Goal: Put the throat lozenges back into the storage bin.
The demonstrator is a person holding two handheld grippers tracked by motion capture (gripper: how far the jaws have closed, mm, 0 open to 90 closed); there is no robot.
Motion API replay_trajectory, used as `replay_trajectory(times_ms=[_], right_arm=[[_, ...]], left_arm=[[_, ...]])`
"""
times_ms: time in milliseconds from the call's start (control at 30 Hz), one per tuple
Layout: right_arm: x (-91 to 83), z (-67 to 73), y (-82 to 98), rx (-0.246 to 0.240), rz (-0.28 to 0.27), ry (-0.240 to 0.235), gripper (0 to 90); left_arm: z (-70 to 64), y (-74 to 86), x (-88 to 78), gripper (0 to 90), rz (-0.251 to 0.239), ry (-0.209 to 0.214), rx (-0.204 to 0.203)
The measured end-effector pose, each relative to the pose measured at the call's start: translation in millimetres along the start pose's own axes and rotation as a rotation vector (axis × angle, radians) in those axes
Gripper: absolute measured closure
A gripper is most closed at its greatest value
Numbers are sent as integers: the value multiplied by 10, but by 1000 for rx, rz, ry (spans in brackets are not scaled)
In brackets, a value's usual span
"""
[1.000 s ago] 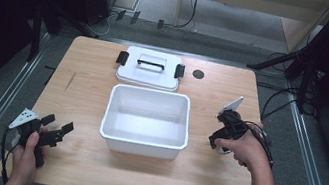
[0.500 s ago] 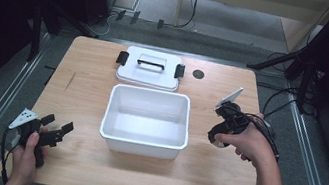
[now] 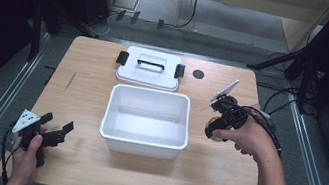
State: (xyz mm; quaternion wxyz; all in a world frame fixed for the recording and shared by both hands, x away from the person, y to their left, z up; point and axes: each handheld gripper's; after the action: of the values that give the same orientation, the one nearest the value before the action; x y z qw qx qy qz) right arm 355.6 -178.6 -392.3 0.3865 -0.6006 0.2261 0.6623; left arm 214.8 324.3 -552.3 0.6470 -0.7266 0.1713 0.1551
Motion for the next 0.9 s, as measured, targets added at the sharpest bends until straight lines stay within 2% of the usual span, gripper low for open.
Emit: replay_trajectory(times_ms=[33,133,167,367,400,733,833,900], right_arm=[[-38,37,-22,-17,-5,4,207],[-73,75,-41,-29,-10,4,207],[-99,104,-59,-51,-16,2,207],[-143,181,-117,-77,-12,3,207],[-159,207,-145,-94,-12,4,207],[-168,348,-267,-131,-7,0,207],[-166,387,-301,-144,-1,4,207],[-171,431,-326,-153,0,6,207]], left_arm=[[-6,0,-3,79,-1,-5,6],[-11,0,-3,79,-1,-10,11],[-16,-1,-3,79,-2,-14,14],[-20,-1,0,79,-3,-16,16],[-19,-2,1,79,-1,-17,18],[-26,-2,2,79,0,-13,21],[-26,-2,1,92,0,-18,19],[-32,-1,-3,147,-3,-43,22]])
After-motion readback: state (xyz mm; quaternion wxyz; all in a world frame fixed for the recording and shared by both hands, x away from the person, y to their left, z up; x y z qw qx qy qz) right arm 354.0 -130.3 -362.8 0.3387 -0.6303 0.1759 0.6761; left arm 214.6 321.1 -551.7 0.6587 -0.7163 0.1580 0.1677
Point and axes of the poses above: each handheld gripper's, and its own axes: x roughly forward along the jaws, y roughly out of its underside, z roughly to its left, and after that the axes turned 14 degrees about -y, right-handed
